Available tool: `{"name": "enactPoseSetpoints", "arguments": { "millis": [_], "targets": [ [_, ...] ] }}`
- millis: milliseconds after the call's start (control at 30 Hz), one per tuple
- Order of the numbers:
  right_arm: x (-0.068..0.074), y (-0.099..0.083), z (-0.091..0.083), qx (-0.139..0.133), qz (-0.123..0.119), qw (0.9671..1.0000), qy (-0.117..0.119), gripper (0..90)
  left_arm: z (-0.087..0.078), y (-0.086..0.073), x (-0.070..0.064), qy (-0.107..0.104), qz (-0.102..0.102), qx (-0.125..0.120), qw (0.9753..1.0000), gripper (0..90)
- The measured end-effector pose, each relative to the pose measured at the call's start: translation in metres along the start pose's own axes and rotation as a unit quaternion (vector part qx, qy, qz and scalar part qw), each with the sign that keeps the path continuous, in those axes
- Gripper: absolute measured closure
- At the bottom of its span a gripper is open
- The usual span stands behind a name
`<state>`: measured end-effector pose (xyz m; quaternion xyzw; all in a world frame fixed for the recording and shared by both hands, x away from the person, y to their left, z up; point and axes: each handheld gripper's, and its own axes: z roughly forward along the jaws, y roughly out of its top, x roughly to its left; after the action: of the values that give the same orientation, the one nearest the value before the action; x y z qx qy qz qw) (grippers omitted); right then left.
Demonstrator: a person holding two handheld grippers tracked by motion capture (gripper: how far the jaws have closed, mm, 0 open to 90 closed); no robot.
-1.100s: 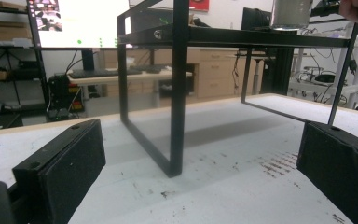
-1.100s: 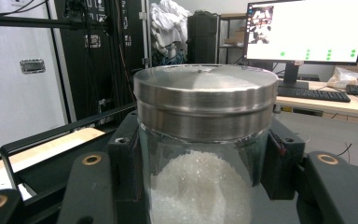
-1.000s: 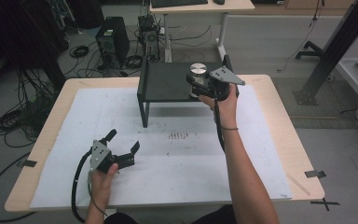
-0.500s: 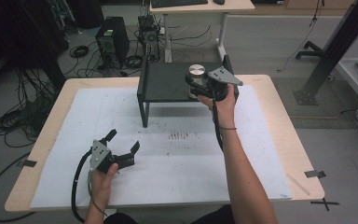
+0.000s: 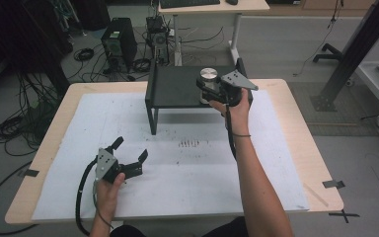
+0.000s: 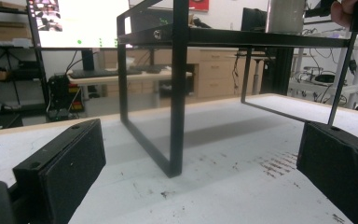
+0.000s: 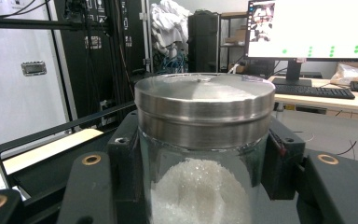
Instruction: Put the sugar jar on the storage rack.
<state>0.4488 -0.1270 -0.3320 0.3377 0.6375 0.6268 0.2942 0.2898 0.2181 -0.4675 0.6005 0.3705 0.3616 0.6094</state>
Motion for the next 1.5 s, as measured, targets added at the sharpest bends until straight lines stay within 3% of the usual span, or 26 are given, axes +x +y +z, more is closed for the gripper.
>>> {"name": "enactPoseSetpoints", "arguments": {
  "millis": [1500],
  "targets": [
    [-0.0011,-0.0007,0.0001,-0.003,0.003,1.0000,0.004,43.8,0.0001,0.0000,0.0000,0.000,0.000,0.000,1.0000,1.5]
  ]
}}
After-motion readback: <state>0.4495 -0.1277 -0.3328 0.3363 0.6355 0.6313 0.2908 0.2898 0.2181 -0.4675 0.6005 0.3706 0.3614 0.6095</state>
